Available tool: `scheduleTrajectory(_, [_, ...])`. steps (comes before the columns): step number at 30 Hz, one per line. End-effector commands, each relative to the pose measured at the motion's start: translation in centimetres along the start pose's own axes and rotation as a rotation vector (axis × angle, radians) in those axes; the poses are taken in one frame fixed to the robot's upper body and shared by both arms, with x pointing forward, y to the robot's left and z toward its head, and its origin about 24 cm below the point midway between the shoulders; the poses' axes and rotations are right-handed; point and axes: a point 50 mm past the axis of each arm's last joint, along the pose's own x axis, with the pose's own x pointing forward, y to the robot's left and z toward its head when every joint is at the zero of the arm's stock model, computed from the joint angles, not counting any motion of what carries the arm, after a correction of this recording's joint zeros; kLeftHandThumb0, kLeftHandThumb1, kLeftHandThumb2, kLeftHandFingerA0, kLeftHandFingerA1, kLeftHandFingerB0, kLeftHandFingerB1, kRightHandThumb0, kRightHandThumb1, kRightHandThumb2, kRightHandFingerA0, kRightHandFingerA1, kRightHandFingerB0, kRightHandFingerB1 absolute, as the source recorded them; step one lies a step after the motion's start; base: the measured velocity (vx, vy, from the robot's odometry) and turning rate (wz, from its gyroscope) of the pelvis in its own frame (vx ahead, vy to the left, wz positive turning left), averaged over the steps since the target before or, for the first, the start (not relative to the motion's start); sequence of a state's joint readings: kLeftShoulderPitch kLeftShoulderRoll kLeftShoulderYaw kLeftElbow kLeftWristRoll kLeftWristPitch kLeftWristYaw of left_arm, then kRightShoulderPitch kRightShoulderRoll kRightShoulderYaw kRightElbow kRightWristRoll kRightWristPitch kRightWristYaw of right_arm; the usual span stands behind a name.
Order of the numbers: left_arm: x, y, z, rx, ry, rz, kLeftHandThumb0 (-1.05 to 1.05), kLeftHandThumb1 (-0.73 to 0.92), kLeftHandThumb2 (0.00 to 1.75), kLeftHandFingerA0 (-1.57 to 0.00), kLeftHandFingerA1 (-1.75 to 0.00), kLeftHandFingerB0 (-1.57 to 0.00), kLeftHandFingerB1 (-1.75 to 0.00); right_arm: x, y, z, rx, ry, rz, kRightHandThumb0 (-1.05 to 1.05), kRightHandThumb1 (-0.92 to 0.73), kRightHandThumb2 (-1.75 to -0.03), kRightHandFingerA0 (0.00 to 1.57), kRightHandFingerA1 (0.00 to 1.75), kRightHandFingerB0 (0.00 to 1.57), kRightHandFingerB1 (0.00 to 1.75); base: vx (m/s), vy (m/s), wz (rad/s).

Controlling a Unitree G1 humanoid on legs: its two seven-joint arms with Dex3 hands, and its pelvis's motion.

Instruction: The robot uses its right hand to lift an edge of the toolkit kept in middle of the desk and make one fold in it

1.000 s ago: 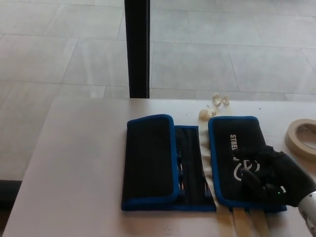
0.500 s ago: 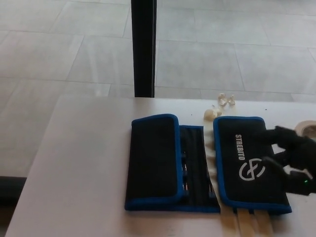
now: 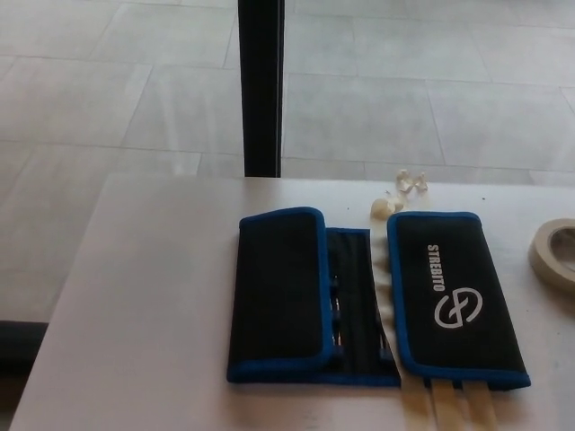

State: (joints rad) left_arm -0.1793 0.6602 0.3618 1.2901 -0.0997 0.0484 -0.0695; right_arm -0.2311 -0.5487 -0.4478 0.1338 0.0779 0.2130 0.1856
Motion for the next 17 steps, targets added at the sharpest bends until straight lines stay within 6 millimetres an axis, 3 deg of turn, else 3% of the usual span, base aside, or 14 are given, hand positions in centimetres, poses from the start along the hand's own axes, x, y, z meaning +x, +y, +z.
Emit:
scheduleTrajectory(1, [-0.1, 1.0, -0.2, 0.021, 0.005, 0.014, -0.75, 0.92, 0.67, -0.40, -0.65, -0.32, -0.49, -3.2, -10.4, -6.0, 0.400, 0.164, -0.543, -0.66, -0.67, -0.60, 0.82, 0.60, 0.58, 0.48, 0.00, 0.000, 0.00])
scheduleTrajectory(3, [-0.1, 0.9, -0.2, 0.022, 0.004, 0.014, -0.75, 0.92, 0.67, -0.40, -0.65, -0.32, -0.49, -3.3, -10.8, -6.3, 0.419, 0.170, -0.565, -0.66, -0.67, -0.60, 0.82, 0.60, 0.58, 0.48, 0.00, 0.000, 0.00])
scheduleTrajectory(4, [-0.1, 0.9, -0.2, 0.018, 0.001, 0.014, -0.76, 0.92, 0.68, -0.40, -0.65, -0.32, -0.49, -4.6, -11.8, -7.9, 0.456, 0.194, -0.684, -0.71, -0.69, -0.61, 0.80, 0.78, 0.52, 0.59, 0.00, 0.000, 0.00])
scheduleTrajectory(5, [-0.1, 0.9, -0.2, 0.013, 0.003, 0.017, -0.76, 0.92, 0.67, -0.42, -0.66, -0.33, -0.49, -5.4, -12.1, -8.7, 0.474, 0.195, -0.759, -0.74, -0.71, -0.61, 0.83, 0.85, 0.59, 0.72, 0.00, 0.000, 0.00])
scheduleTrajectory(6, [-0.1, 0.8, -0.3, 0.013, 0.006, 0.015, -0.76, 0.92, 0.67, -0.41, -0.65, -0.33, -0.49, -6.1, -12.6, -9.7, 0.556, 0.195, -0.837, -0.72, -0.49, -0.89, 0.85, 0.93, 0.63, 0.76, 0.00, 0.000, 0.00])
scheduleTrajectory(7, [-0.1, 0.8, -0.4, 0.015, 0.013, 0.017, -0.75, 0.92, 0.67, -0.42, -0.64, -0.33, -0.48, -7.5, -13.0, -11.6, 0.651, 0.226, -0.928, -0.69, -0.70, -0.61, 0.82, 0.97, 0.50, 0.75, 0.00, 0.000, 0.00])
scheduleTrajectory(10, [-0.1, 0.7, -0.6, -0.005, 0.019, 0.020, -0.75, 0.91, 0.66, -0.45, -0.66, -0.34, -0.49, -9.1, -12.6, -13.6, 0.730, 0.271, -1.033, -0.71, -0.75, -0.62, 0.74, 0.94, 0.49, 0.76, 0.00, 0.000, 0.00])
scheduleTrajectory(11, [-0.1, 0.6, -0.7, -0.005, 0.021, 0.021, -0.76, 0.91, 0.67, -0.46, -0.65, -0.35, -0.49, -9.6, -12.4, -14.1, 0.750, 0.290, -1.068, -0.71, -0.56, -0.94, 0.76, 0.91, 0.44, 0.72, 0.00, 0.000, 0.00])
scheduleTrajectory(12, [-0.1, 0.5, -0.8, -0.001, 0.026, 0.022, -0.76, 0.91, 0.66, -0.47, -0.65, -0.35, -0.48, -9.9, -12.0, -14.6, 0.757, 0.318, -1.093, -0.69, -0.76, -0.63, 0.76, 0.97, 0.48, 0.76, 0.00, 0.000, 0.00])
scheduleTrajectory(15, [-0.1, 0.4, -1.2, -0.036, 0.035, 0.021, -0.77, 0.90, 0.66, -0.45, -0.62, -0.35, -0.47, -10.6, -10.6, -16.5, 0.910, 0.371, -1.142, -0.66, -0.76, -0.62, 0.71, 1.00, 0.47, 0.75, 0.00, 0.000, 0.00])
scheduleTrajectory(16, [-0.1, 0.3, -1.3, -0.027, 0.035, 0.022, -0.77, 0.90, 0.67, -0.47, -0.64, -0.36, -0.49, -10.6, -10.1, -17.1, 0.972, 0.397, -1.149, -0.67, -0.76, -0.61, 0.71, 1.05, 0.40, 0.77, 0.00, 0.000, 0.00])
scheduleTrajectory(17, [-0.1, 0.2, -1.3, -0.035, 0.036, 0.021, -0.76, 0.89, 0.67, -0.47, -0.65, -0.36, -0.49, -10.5, -9.6, -17.4, 1.051, 0.405, -1.169, -0.65, -0.77, -0.62, 0.63, 1.09, 0.12, 0.80, 0.00, 0.000, 0.00])
